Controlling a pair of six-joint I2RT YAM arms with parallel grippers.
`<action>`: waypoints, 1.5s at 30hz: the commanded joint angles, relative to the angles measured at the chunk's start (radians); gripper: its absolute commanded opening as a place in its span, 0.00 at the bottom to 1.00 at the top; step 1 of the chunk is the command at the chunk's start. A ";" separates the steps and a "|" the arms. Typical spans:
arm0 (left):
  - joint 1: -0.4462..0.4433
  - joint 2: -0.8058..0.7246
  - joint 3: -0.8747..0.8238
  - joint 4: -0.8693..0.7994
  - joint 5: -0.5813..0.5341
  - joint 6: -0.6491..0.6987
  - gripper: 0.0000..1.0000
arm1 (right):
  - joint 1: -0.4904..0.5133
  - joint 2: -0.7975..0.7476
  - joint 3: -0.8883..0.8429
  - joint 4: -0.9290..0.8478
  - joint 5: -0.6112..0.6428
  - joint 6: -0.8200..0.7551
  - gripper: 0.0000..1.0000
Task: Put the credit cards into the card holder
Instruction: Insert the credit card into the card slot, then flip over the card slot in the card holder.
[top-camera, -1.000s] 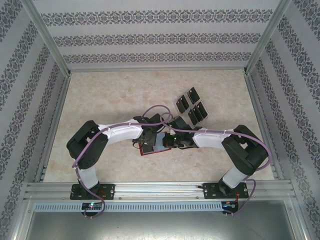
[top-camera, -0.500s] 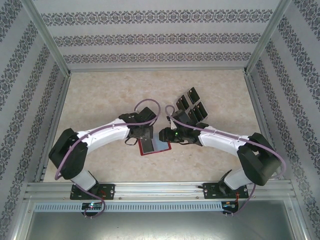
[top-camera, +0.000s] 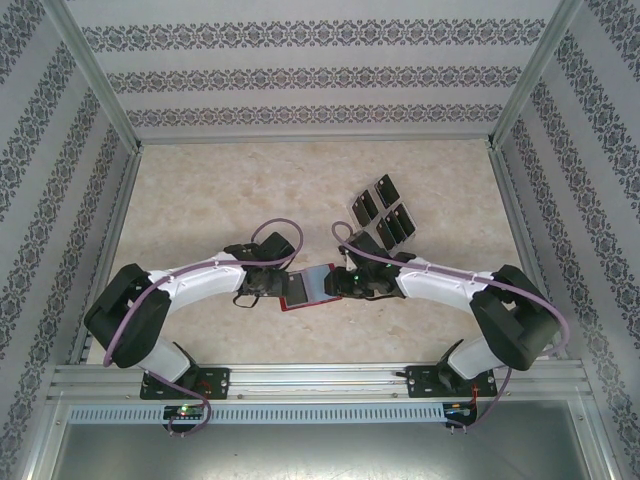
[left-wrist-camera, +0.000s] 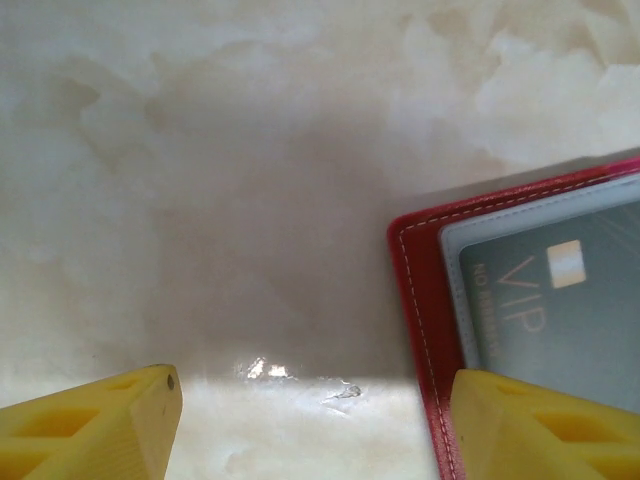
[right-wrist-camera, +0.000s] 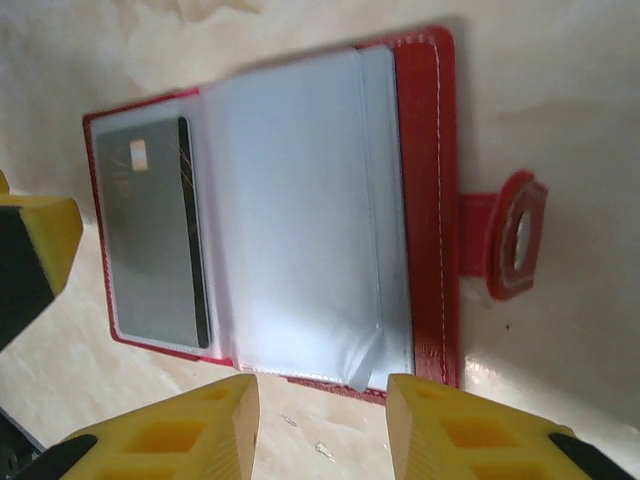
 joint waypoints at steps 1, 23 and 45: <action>0.012 0.006 -0.010 0.054 0.006 -0.015 0.72 | 0.019 0.015 -0.010 0.007 0.019 0.028 0.37; 0.017 0.023 -0.027 0.093 0.019 -0.017 0.72 | 0.023 0.071 0.037 0.013 0.016 0.023 0.22; 0.053 -0.030 -0.035 0.085 0.020 -0.050 0.72 | 0.037 0.050 0.073 -0.012 0.012 0.013 0.00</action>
